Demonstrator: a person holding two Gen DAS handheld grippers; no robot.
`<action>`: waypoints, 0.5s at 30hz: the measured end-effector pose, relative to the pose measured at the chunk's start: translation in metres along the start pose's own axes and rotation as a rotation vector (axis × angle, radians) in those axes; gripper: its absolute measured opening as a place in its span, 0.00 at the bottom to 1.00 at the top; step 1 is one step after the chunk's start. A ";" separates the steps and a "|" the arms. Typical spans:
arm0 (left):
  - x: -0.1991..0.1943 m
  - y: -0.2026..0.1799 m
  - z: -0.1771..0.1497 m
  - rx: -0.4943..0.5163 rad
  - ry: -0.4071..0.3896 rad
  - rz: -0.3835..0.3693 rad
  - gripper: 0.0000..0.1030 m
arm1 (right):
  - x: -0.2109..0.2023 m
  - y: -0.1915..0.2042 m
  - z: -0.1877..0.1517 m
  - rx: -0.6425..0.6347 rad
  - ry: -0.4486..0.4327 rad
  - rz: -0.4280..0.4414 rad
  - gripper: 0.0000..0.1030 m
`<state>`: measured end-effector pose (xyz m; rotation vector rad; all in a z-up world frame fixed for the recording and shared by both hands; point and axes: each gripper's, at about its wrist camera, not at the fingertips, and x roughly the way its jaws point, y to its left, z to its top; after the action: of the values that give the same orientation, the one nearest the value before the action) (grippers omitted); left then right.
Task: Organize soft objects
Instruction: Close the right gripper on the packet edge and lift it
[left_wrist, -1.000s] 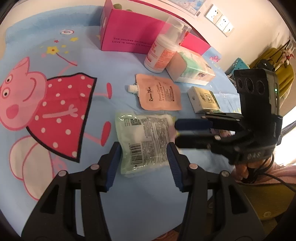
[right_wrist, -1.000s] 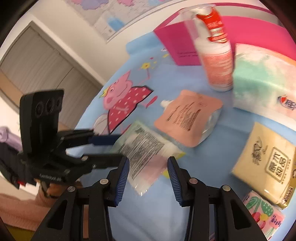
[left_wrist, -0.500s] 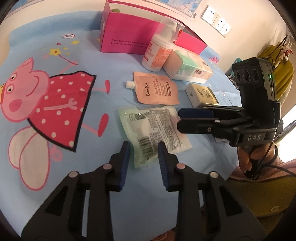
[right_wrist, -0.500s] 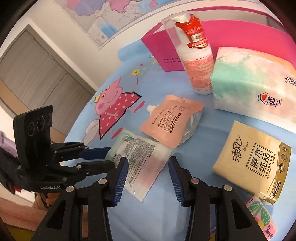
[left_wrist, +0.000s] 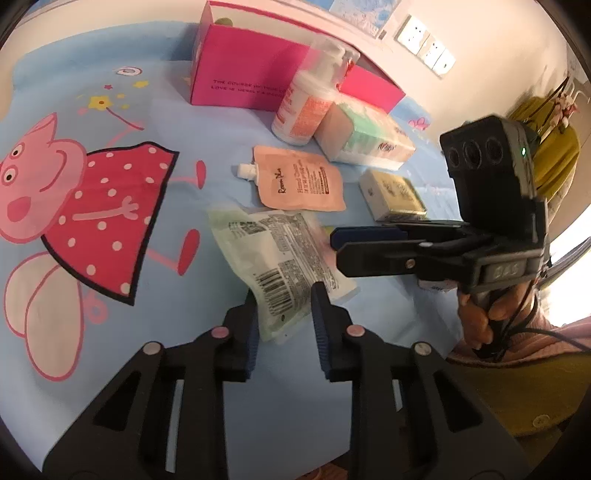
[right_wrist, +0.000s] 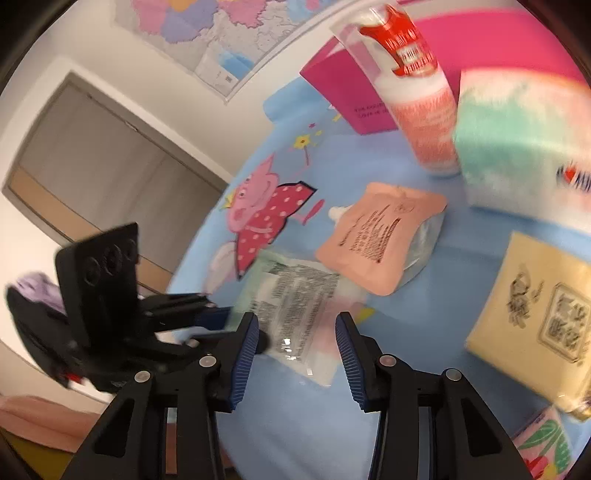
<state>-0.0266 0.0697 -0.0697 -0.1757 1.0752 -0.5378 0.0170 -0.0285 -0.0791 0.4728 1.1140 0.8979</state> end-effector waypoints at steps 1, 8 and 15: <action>-0.001 0.001 -0.001 0.008 -0.009 0.013 0.26 | 0.000 0.000 0.000 -0.009 -0.002 -0.019 0.44; -0.011 -0.003 -0.014 0.086 -0.065 0.088 0.21 | -0.001 -0.004 0.003 -0.023 -0.001 -0.015 0.47; -0.018 -0.004 -0.026 0.132 -0.096 0.104 0.17 | 0.010 0.004 0.010 -0.073 0.003 -0.007 0.58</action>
<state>-0.0575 0.0790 -0.0663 -0.0291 0.9470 -0.5001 0.0264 -0.0175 -0.0781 0.4078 1.0814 0.9300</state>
